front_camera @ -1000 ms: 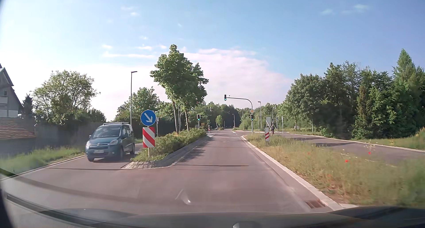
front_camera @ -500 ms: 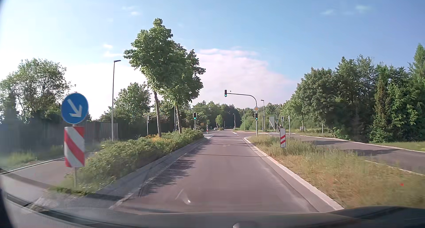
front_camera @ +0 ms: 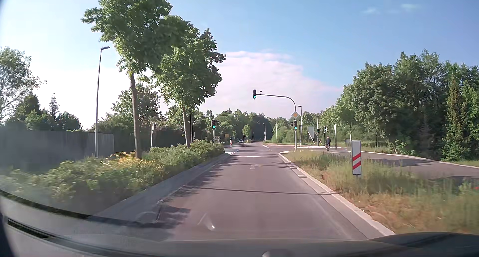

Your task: Follow the waypoints while adhering to traffic rules and regulations

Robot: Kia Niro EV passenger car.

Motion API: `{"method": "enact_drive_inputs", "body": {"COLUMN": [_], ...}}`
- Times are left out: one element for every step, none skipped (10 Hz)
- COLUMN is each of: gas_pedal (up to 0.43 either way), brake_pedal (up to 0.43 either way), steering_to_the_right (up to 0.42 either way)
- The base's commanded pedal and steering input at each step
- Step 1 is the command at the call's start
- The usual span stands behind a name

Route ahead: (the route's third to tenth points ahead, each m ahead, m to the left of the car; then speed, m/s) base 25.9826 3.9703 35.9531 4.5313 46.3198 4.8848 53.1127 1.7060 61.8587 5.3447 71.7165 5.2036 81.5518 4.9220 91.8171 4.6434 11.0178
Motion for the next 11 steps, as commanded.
{"method": "enact_drive_inputs", "body": {"gas_pedal": [0.110, 0.098, 0.098, 0.098, 0.098, 0.098, 0.098, 0.098, 0.098, 0.098, 0.098], "brake_pedal": [0.000, 0.000, 0.000, 0.000, 0.000, 0.000, 0.000, 0.000, 0.000, 0.000, 0.000], "steering_to_the_right": [-0.003, -0.003, -0.003, -0.003, -0.003, -0.003, -0.003, -0.002, -0.002, -0.002, -0.002]}}
